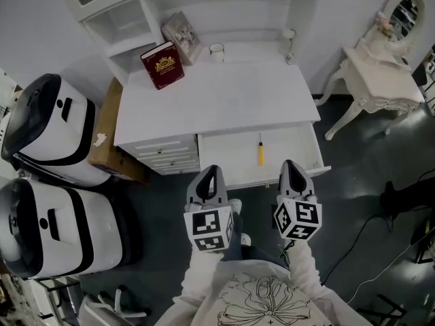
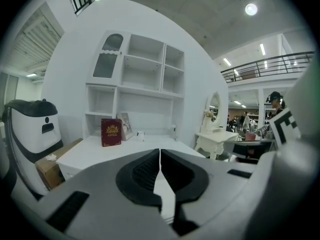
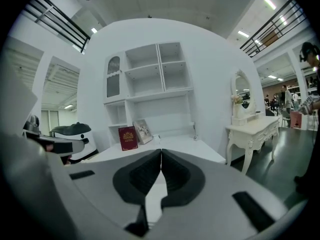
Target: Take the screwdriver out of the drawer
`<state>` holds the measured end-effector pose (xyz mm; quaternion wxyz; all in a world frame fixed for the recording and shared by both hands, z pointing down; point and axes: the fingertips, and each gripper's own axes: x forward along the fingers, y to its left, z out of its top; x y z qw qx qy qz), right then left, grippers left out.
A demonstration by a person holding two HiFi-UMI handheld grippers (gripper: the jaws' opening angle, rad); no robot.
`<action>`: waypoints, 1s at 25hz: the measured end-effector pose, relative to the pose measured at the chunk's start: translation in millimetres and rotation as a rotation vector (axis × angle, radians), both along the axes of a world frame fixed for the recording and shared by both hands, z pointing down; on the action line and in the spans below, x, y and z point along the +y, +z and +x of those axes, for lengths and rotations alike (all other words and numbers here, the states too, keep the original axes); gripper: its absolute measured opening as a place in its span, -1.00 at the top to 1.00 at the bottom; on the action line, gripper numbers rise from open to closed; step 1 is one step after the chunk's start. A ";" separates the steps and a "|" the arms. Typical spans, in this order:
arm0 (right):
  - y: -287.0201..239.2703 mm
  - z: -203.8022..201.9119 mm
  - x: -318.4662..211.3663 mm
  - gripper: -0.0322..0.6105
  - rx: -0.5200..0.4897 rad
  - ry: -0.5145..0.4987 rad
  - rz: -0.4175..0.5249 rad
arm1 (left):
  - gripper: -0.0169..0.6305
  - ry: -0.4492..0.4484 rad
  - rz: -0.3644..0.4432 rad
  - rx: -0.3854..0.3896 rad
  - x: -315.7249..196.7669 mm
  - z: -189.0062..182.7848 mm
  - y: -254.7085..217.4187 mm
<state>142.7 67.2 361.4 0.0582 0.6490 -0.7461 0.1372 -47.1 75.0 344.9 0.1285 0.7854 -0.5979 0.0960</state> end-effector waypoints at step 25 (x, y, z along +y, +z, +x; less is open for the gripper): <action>74.6 4.9 -166.5 0.89 0.007 0.045 -0.174 | 0.91 0.074 -0.150 -0.008 -186.8 -4.4 68.8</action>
